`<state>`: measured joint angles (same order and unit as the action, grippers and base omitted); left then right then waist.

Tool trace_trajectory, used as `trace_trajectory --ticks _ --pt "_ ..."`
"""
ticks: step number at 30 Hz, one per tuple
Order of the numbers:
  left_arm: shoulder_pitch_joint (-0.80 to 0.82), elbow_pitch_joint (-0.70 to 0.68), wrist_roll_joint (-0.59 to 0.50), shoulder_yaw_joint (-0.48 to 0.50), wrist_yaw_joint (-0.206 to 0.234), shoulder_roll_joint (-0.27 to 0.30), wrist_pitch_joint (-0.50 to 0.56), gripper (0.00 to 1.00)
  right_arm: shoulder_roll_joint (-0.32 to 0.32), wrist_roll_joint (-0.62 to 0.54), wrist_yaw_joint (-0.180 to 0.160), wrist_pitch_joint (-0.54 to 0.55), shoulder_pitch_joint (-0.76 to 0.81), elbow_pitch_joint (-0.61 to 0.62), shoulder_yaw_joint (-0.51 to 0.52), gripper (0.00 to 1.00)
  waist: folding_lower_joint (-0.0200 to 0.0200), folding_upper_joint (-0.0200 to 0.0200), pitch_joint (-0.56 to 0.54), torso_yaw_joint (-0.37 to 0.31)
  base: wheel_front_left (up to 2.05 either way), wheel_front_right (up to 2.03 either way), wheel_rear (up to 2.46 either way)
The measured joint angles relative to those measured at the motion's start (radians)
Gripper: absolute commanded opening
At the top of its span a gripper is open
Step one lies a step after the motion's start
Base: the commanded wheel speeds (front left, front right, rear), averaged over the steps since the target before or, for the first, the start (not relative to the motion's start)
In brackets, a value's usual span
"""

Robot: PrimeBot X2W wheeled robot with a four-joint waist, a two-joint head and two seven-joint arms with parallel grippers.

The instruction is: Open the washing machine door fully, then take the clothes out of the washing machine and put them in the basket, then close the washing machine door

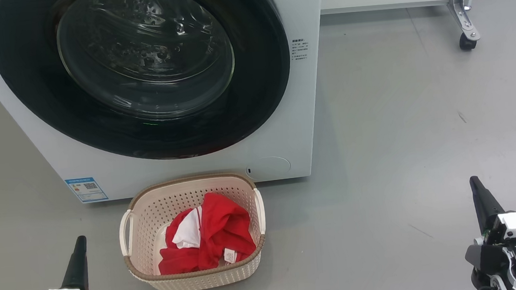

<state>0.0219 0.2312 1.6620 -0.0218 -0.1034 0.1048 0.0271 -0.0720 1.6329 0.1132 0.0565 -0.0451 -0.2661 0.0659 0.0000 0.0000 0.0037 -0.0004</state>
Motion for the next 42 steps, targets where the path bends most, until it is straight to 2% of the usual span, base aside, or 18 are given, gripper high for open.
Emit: trace_trajectory --ticks 42 --pt "0.02 0.03 0.012 0.011 -0.016 -0.003 0.011 0.0 -0.001 0.021 0.003 0.006 -0.009 -0.011 0.01 0.0 0.0 0.0 -0.001 0.0 0.0 0.0 0.0"
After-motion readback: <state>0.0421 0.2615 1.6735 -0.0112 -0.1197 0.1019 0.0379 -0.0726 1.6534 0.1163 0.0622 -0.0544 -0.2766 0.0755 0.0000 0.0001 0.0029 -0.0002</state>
